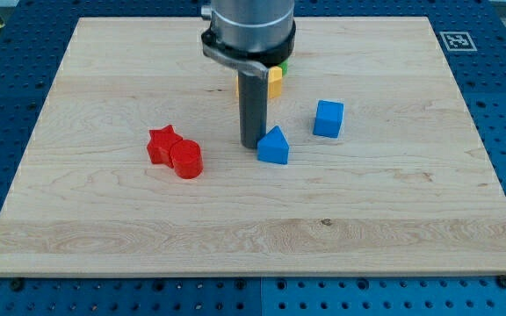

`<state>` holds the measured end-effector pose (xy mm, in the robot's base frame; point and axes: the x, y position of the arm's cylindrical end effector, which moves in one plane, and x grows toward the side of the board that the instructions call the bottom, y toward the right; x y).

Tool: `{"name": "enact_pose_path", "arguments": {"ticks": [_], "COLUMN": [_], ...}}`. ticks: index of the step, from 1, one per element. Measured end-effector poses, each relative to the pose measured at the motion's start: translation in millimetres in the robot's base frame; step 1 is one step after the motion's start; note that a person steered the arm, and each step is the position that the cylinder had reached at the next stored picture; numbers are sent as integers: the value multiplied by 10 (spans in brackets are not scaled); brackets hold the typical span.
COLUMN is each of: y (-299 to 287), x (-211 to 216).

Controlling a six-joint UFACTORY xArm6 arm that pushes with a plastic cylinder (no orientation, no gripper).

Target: Move the blue blocks parallel to the red blocks

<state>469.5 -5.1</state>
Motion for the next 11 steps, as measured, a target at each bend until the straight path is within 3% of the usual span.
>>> {"name": "enact_pose_path", "arguments": {"ticks": [5,6,7,8,9,11], "y": [798,418,475,792,1090,1039], "x": [175,-14,-480,-584,-513,-241]}}
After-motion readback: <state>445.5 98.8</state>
